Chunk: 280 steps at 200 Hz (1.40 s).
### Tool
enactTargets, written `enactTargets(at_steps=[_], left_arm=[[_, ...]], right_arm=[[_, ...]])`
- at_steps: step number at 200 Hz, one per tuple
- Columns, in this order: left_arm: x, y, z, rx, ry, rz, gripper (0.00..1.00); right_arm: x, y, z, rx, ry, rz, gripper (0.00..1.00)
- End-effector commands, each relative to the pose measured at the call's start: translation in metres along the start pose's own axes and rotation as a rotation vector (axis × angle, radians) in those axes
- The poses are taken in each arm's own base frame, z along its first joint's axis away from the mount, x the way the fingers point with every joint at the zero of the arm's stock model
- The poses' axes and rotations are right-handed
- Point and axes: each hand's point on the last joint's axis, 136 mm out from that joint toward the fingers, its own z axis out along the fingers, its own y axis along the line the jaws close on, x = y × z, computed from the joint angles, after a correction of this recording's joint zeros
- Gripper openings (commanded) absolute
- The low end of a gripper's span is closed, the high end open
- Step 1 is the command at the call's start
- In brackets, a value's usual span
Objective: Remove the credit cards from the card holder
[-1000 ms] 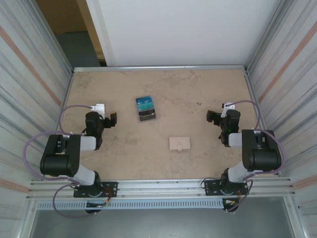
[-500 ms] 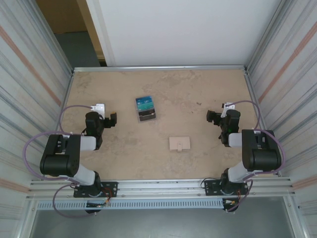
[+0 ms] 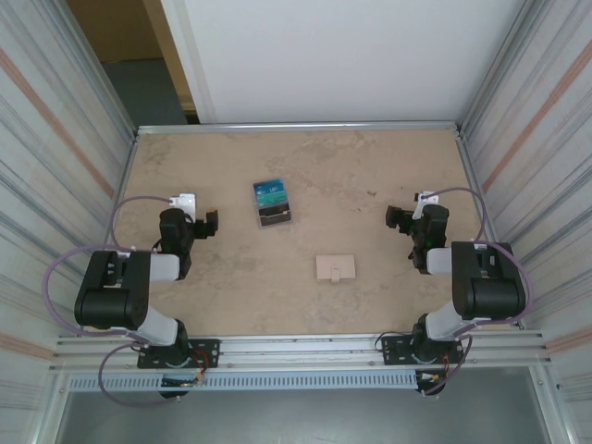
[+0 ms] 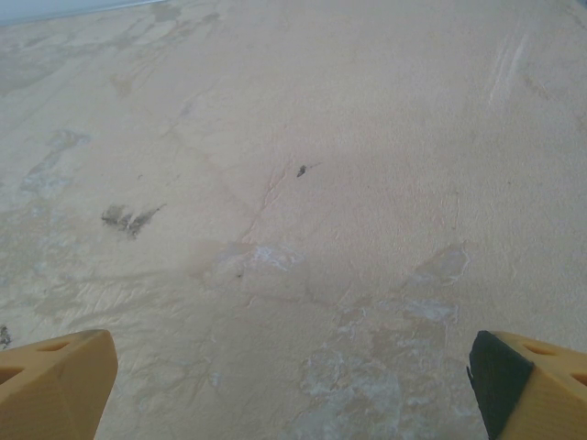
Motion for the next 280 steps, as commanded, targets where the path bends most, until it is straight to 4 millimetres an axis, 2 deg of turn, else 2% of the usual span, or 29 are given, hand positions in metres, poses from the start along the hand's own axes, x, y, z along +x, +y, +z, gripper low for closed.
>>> enactTargets(at_steps=[1, 59, 86, 103, 151, 189, 219, 245, 280], left_arm=[[-0.016, 0.003, 0.004, -0.006, -0.047, -0.008, 0.99], [-0.016, 0.003, 0.003, -0.005, -0.048, -0.008, 0.99], [-0.022, 0.005, 0.001, -0.013, -0.044, -0.014, 0.99], [-0.028, 0.007, -0.005, -0.02, -0.056, -0.013, 0.99], [-0.051, 0.028, -0.035, -0.129, -0.11, -0.069, 0.99], [-0.079, 0.036, -0.063, -0.154, -0.18, -0.143, 0.99], [-0.093, 0.032, -0.075, -0.114, -0.188, -0.216, 0.99], [-0.096, 0.023, -0.076, -0.056, -0.162, -0.272, 0.99], [-0.094, 0.009, -0.075, 0.005, -0.138, -0.327, 0.99]], right_arm=[[-0.014, 0.0, 0.004, -0.004, -0.036, -0.022, 0.99], [-0.015, 0.001, 0.003, -0.007, -0.039, -0.02, 0.99], [-0.018, -0.002, 0.004, 0.005, -0.029, -0.013, 0.99], [-0.02, -0.005, 0.003, 0.022, -0.028, -0.006, 0.99], [-0.037, -0.015, -0.006, 0.128, 0.047, 0.034, 0.99], [-0.052, -0.009, -0.036, 0.225, 0.085, 0.115, 0.99], [-0.047, 0.005, -0.072, 0.324, 0.143, 0.196, 0.99], [-0.027, 0.023, -0.104, 0.372, 0.222, 0.265, 0.99], [0.012, 0.052, -0.137, 0.373, 0.369, 0.344, 0.99]])
